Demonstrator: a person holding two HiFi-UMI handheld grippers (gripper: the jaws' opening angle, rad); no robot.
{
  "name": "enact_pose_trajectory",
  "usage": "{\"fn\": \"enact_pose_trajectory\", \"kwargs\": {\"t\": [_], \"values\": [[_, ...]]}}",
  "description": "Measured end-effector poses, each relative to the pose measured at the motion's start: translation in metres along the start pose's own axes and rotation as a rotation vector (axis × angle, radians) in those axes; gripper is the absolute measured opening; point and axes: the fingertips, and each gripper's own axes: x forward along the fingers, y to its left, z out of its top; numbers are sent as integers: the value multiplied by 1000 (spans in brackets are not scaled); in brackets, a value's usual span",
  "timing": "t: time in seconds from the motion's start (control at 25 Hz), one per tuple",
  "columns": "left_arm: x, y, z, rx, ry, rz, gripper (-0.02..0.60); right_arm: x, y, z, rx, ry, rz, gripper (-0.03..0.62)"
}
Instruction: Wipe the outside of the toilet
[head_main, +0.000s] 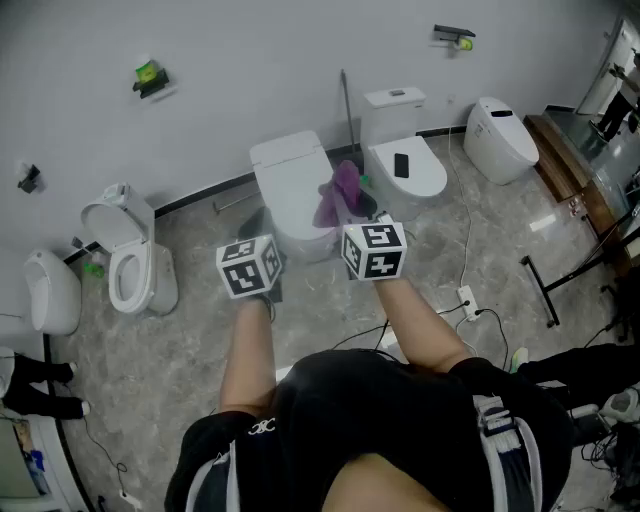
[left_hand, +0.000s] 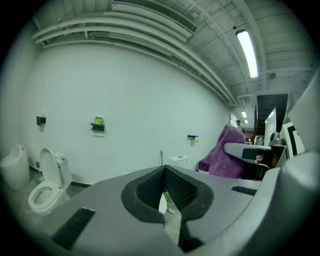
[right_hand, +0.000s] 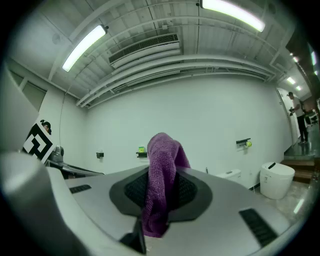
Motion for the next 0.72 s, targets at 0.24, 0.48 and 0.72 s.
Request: {"fn": "enact_pose_trajectory", "kwargs": {"t": [0.24,0.48,0.72], "values": [[1,3,-2,-4,-2,0,8,6,7,3,-23,-9,14,81],[6,14,1,-13,-2,-6,9,16,19,8,-21,-40,56,81],[13,19,-1,17,-1,-30,9,29,27,9,-22,-40,52,83]]}}
